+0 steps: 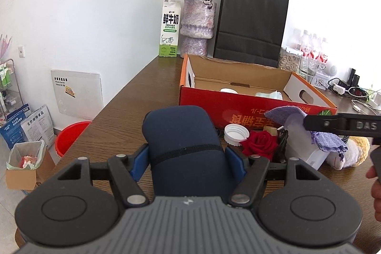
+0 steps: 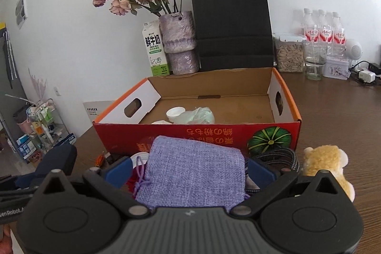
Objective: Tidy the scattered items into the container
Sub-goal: 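Grasp and lift the purple cloth bag with the right gripper while the left gripper holds the pouch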
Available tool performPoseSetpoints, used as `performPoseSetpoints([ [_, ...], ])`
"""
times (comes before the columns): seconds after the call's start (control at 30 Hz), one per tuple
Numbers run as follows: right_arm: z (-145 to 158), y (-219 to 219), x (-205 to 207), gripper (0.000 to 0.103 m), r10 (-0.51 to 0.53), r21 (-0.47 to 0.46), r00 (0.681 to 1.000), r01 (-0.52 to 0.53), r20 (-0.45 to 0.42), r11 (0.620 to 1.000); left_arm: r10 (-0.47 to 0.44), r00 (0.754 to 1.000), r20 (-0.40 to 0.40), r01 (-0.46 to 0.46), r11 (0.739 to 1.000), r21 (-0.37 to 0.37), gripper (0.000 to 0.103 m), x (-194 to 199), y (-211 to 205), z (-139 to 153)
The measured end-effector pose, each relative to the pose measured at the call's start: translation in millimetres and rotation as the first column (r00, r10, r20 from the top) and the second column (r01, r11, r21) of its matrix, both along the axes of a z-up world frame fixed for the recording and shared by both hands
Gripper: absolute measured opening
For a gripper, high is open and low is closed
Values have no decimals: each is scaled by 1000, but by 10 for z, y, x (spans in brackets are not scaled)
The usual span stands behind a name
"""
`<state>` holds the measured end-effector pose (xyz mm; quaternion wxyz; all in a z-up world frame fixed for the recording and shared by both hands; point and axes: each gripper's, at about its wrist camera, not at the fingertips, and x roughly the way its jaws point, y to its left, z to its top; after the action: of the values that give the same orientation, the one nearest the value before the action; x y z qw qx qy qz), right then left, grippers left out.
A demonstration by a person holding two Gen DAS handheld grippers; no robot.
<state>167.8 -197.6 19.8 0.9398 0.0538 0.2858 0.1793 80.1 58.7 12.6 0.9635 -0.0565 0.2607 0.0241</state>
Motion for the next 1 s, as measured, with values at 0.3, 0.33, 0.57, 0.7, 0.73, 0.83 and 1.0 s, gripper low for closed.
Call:
performPoseSetpoints([
  [0.3,-118,-47,141,94,-27,60,997,31,-69,998,2,1000,-10,-2,1000,-22,69,26,74,-57],
  [0.33,-118,-62,138,90,-26,71,997,31,-72,997,1,1000,-11,-2,1000,-24,69,25,79,-59],
  [0.57,-111,-98,97,49,-24,100,997,31,-77,995,-2,1000,-10,2,1000,-22,69,12,64,-54],
  [0.7,-47,-77,21,45,-36,67,999,38,-34,997,-2,1000,-4,2,1000,-18,69,-6,64,-28],
  [0.73,-26,-86,4,44,-34,71,999,36,-25,997,-3,1000,-1,3,1000,-17,69,-11,63,-21],
  [0.83,32,-110,-36,40,-30,76,1000,30,0,997,-4,1000,4,4,1000,-15,69,-21,52,4],
  [1.0,103,-127,-93,24,-24,59,999,21,44,998,-13,1000,19,14,1000,-8,69,-23,20,45],
])
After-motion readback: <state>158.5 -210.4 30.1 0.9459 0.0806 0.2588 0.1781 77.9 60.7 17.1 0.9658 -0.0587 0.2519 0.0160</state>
